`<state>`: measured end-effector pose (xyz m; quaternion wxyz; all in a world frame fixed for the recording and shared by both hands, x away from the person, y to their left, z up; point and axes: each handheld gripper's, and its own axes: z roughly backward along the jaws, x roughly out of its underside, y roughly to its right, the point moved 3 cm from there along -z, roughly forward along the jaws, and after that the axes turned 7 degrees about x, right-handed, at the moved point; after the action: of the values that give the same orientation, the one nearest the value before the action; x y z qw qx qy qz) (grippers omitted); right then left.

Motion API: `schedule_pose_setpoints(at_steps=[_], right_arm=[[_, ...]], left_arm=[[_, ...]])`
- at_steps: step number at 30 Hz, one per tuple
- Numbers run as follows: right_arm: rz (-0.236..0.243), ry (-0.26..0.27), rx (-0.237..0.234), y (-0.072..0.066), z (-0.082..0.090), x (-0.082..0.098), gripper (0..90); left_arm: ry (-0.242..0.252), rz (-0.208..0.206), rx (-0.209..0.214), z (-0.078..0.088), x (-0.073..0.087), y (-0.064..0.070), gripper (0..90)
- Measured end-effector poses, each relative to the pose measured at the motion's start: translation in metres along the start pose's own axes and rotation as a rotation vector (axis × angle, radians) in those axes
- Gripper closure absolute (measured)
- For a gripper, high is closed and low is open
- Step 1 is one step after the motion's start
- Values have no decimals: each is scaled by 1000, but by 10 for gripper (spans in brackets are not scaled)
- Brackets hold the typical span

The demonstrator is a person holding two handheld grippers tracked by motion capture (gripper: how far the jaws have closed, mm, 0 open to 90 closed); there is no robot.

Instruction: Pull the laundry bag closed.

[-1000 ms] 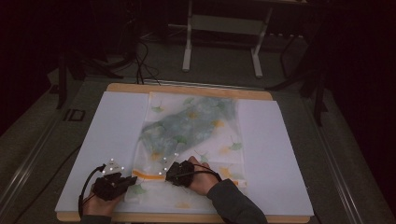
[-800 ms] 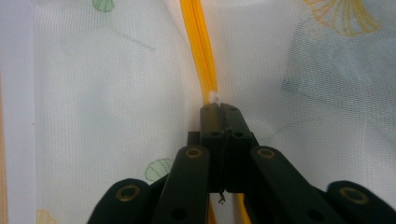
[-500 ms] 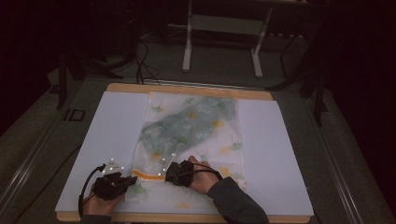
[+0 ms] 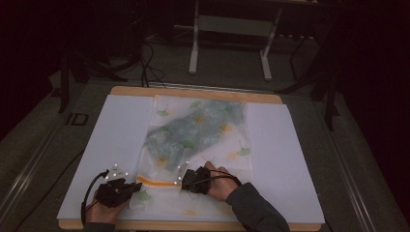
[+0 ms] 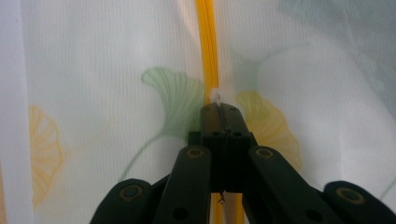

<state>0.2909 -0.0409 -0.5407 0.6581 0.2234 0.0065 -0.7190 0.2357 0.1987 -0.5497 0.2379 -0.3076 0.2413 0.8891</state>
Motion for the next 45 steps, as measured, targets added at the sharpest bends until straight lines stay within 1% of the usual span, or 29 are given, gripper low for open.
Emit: schedule_pose_setpoints(at_steps=[2, 7, 9, 10, 13, 16, 20, 24, 29, 34, 44, 45], right_arm=[[6, -8, 2, 1, 2, 3, 900], [-4, -15, 7, 2, 5, 13, 900], [-2, -15, 7, 2, 5, 15, 900], [-3, -22, 15, 3, 7, 19, 900], [-7, -36, 13, 5, 10, 27, 900], [-16, -39, 20, 6, 13, 36, 900], [-19, -40, 27, 7, 15, 42, 900], [-33, -41, 29, 8, 17, 51, 900], [-36, -46, 33, 9, 20, 58, 900], [-56, -43, 28, 10, 22, 65, 900], [-57, -57, 37, 12, 25, 75, 900], [-63, -54, 38, 12, 26, 76, 900]], left_arm=[[0, 1, 1, 0, 0, 0, 885], [-2, -1, 1, 0, 0, 0, 886], [-3, -3, -2, 1, 0, 0, 885], [-1, 0, -2, 1, 0, 0, 885], [-1, -1, -2, 1, 0, -1, 885], [-2, -1, -2, 1, 0, -1, 885], [1, 2, -1, 1, 0, -1, 885], [-1, -3, -2, 1, 0, -1, 885], [-1, -3, -2, 1, 0, -1, 885], [0, -2, -2, 1, 0, -1, 886], [-1, -2, -2, 1, 0, -1, 885], [-1, -2, -2, 1, 0, -1, 885]])
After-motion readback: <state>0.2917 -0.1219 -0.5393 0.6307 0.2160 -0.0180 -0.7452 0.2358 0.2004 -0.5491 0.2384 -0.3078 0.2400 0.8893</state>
